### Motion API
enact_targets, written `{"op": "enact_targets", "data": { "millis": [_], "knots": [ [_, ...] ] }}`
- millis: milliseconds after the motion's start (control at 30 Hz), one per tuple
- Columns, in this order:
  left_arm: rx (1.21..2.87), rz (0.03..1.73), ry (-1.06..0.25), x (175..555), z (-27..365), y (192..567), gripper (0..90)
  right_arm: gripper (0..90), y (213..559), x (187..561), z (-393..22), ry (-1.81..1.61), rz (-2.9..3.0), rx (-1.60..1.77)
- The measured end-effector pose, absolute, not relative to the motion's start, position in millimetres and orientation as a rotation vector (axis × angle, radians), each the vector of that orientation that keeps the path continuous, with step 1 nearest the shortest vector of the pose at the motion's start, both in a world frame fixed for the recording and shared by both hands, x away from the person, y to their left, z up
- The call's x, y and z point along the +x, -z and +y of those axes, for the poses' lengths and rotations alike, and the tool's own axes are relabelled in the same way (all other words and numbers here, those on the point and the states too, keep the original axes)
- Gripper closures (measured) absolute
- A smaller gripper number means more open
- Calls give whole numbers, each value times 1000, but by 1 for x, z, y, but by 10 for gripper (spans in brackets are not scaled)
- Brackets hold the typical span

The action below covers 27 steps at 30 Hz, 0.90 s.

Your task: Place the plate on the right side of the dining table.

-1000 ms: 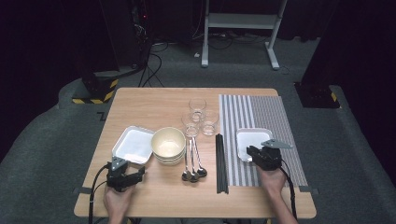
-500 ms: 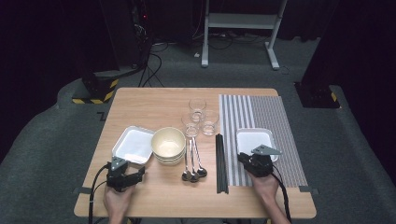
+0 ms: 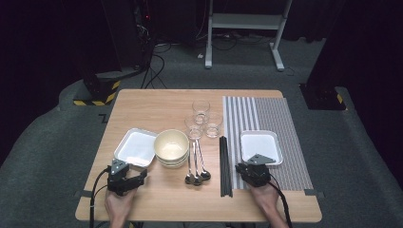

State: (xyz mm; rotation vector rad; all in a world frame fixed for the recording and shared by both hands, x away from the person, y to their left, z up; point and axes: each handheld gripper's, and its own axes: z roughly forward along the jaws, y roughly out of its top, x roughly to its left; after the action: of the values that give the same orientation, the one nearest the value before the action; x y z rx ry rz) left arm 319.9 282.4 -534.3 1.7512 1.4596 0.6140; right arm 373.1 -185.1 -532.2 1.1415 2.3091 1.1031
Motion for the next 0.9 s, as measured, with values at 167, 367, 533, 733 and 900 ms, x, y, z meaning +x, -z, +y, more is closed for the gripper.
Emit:
{"op": "enact_targets", "data": {
  "millis": [167,367,533,733,900],
  "knots": [
    [1741,1435,-618,316,281,534,211,727,532,373,-185,-1103,2307,1149],
    [1743,1413,-623,307,276,531,212,692,532,371,-183,-1105,2308,1155],
    [1718,1393,-599,303,277,521,205,683,532,369,-180,-1068,2302,1121],
    [1686,1365,-570,302,280,504,202,683,533,368,-178,-1056,2298,1107],
    [1676,1344,-540,305,279,494,201,682,533,368,-178,-1055,2298,1103]
  ]
}}
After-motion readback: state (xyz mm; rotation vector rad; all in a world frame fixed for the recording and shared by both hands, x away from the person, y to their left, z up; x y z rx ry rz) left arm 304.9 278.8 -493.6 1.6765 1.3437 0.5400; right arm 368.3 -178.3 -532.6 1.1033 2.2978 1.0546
